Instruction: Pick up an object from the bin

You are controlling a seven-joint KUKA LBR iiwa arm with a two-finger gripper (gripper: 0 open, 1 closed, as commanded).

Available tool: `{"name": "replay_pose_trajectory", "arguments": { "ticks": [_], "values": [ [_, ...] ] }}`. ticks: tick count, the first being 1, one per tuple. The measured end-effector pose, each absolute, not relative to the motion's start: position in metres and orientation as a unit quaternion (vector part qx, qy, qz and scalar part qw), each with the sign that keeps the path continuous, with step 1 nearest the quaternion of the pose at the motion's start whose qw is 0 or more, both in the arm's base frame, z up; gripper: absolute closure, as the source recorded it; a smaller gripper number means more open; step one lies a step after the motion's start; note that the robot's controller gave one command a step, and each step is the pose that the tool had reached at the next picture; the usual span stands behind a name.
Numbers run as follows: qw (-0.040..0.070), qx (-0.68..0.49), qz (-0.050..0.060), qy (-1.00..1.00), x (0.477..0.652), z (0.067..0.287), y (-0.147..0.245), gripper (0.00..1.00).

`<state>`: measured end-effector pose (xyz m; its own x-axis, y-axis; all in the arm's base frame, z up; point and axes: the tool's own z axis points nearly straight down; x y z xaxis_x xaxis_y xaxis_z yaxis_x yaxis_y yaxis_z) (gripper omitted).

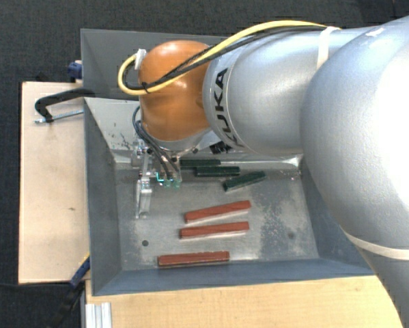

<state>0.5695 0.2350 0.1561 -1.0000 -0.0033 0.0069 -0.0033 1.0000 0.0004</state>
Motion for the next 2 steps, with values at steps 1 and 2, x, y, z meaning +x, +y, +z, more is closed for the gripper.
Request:
{"name": "replay_pose_trajectory", "arguments": {
  "ticks": [1,2],
  "values": [
    [-0.001,0.001,-0.001,-1.000,0.572,0.161,0.234,0.00],
    [-0.001,0.079,-0.002,-0.997,0.580,0.161,0.212,0.00]
  ]
}}
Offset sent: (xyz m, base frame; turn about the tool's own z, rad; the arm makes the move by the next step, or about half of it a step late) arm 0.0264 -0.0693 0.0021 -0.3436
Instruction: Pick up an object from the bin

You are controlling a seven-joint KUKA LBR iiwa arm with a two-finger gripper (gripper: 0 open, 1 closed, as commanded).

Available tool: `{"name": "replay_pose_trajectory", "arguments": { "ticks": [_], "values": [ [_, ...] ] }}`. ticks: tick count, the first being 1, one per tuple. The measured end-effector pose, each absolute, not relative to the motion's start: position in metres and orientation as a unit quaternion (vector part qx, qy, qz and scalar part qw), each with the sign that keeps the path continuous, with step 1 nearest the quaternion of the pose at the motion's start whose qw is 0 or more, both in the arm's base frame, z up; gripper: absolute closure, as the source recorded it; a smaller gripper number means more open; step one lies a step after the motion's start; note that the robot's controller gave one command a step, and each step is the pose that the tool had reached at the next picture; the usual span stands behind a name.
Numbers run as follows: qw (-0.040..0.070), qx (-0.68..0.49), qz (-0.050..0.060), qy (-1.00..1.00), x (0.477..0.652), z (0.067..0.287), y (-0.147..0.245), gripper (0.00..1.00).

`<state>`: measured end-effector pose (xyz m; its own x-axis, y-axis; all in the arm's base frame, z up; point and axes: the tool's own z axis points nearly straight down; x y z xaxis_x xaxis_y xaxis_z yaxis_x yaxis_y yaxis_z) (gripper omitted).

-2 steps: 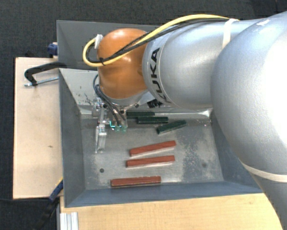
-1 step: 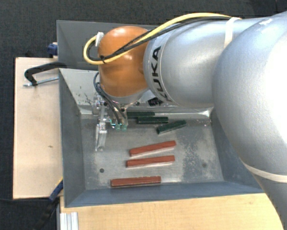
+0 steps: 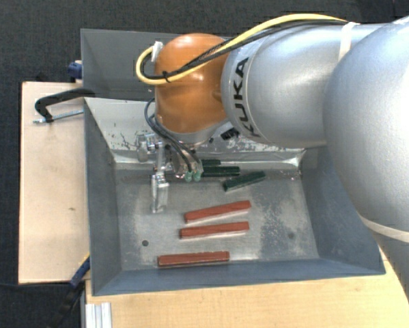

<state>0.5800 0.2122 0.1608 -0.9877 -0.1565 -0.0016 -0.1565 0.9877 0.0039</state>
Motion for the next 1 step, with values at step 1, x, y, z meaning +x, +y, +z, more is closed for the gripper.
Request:
{"name": "replay_pose_trajectory", "arguments": {
  "ticks": [1],
  "values": [
    [0.002,-0.186,0.000,0.983,0.5916,0.1304,0.1782,0.00]
  ]
}}
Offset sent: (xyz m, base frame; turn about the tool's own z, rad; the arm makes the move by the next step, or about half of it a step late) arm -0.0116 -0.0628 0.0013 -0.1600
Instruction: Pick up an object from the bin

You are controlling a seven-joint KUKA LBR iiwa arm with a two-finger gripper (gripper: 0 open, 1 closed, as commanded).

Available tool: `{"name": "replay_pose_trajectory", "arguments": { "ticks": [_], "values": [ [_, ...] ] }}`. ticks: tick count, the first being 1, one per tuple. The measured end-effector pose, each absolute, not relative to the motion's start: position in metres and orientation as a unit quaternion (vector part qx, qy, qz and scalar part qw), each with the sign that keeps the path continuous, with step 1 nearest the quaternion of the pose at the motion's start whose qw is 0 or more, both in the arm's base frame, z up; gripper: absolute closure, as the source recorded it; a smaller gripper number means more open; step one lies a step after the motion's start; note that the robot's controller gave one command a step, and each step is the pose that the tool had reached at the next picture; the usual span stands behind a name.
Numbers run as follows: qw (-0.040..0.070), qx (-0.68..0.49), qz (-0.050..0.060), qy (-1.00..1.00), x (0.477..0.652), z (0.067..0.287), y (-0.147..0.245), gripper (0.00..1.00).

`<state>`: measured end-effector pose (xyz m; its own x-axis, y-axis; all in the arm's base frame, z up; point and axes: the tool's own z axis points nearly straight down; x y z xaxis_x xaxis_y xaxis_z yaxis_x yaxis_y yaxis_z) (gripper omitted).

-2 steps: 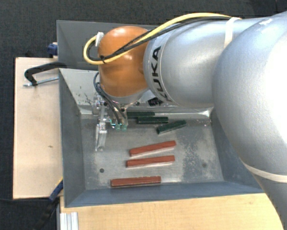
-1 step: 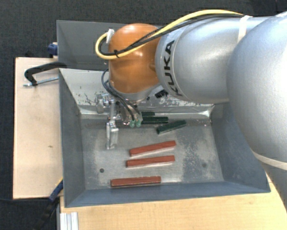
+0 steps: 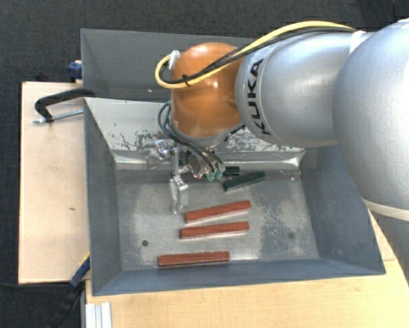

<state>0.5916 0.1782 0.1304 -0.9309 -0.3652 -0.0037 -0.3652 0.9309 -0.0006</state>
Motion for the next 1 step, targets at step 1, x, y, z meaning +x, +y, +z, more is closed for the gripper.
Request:
{"name": "replay_pose_trajectory", "arguments": {
  "ticks": [1],
  "values": [
    [0.000,-0.175,0.001,0.985,0.5776,0.1378,0.1623,0.00]
  ]
}}
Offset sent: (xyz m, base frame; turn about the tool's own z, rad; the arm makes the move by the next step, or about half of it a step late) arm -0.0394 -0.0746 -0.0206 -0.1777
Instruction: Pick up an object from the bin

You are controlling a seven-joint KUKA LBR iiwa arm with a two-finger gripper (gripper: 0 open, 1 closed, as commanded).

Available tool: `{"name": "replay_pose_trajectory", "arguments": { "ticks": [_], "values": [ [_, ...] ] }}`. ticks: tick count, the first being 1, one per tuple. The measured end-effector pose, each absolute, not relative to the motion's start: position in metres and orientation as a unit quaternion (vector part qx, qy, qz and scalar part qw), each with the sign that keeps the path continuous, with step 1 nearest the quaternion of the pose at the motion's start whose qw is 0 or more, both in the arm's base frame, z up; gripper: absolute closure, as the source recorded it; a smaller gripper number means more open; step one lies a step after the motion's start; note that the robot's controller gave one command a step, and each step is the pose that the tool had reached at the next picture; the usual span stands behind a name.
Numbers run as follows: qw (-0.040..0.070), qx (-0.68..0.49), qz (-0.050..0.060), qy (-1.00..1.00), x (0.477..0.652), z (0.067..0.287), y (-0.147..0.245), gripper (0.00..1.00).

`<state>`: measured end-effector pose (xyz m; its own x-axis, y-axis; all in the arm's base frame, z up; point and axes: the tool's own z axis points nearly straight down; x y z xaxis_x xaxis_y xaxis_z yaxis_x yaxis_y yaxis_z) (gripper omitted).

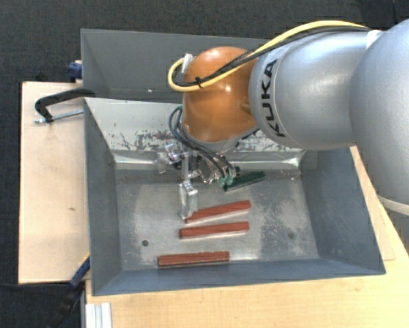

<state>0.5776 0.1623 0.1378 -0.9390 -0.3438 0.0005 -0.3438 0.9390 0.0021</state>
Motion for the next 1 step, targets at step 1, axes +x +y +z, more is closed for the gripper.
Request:
{"name": "replay_pose_trajectory", "arguments": {
  "ticks": [1],
  "values": [
    [-0.002,0.258,0.000,-0.966,0.5606,0.1196,0.1208,0.00]
  ]
}}
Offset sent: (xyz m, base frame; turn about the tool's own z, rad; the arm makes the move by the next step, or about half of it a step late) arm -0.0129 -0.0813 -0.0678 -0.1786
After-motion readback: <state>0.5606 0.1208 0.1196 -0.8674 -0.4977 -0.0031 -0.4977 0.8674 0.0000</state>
